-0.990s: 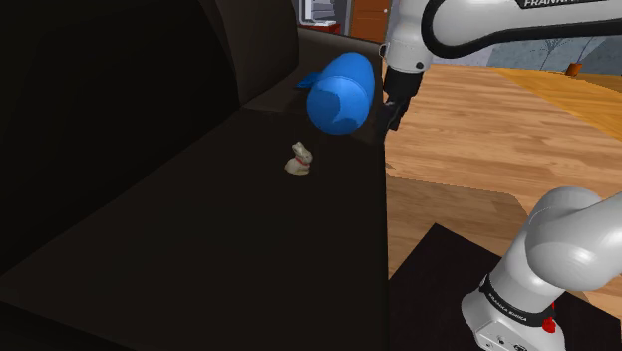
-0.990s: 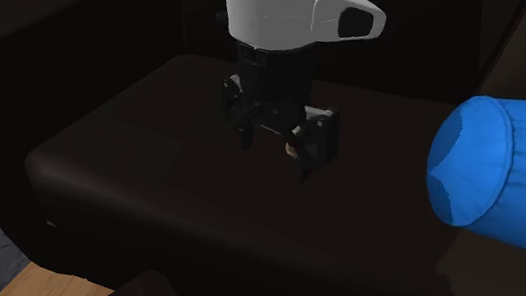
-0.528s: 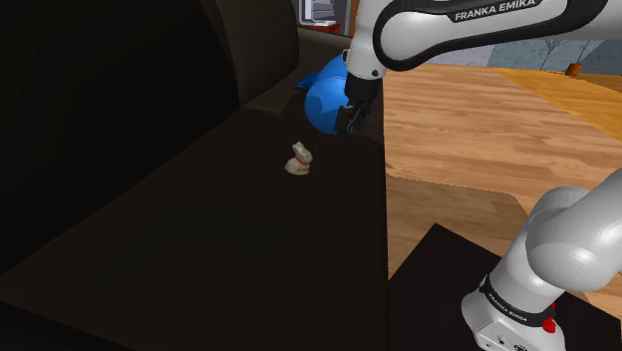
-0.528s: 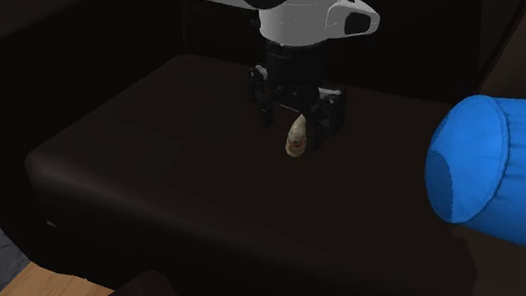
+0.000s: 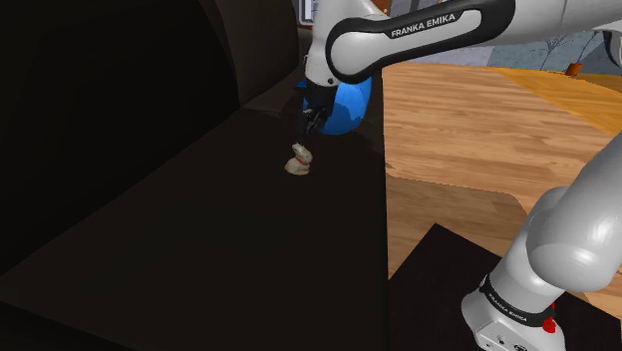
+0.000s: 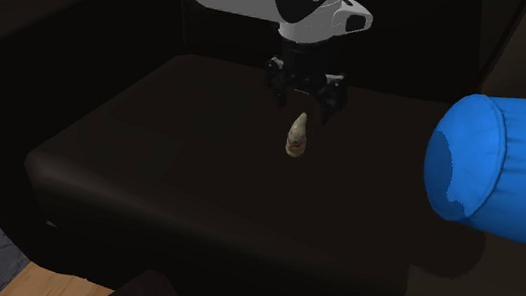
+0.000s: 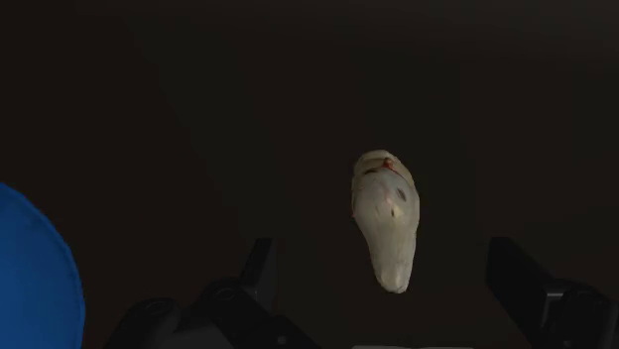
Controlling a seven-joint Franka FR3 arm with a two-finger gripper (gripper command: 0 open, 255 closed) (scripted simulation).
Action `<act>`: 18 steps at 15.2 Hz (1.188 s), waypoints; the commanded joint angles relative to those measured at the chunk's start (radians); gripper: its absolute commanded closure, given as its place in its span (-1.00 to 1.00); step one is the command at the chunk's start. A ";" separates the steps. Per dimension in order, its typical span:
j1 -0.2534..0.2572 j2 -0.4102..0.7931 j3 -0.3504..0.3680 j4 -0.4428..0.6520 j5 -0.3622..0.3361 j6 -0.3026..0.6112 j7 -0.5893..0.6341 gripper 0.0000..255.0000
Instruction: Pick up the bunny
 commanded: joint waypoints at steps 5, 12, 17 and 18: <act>0.007 0.084 0.013 0.040 -0.020 0.063 0.017 -1.00; 0.007 0.099 0.014 -0.005 -0.025 0.122 0.021 1.00; 0.007 0.099 0.014 -0.006 -0.025 0.123 0.022 1.00; 0.007 0.099 0.014 -0.006 -0.025 0.123 0.022 1.00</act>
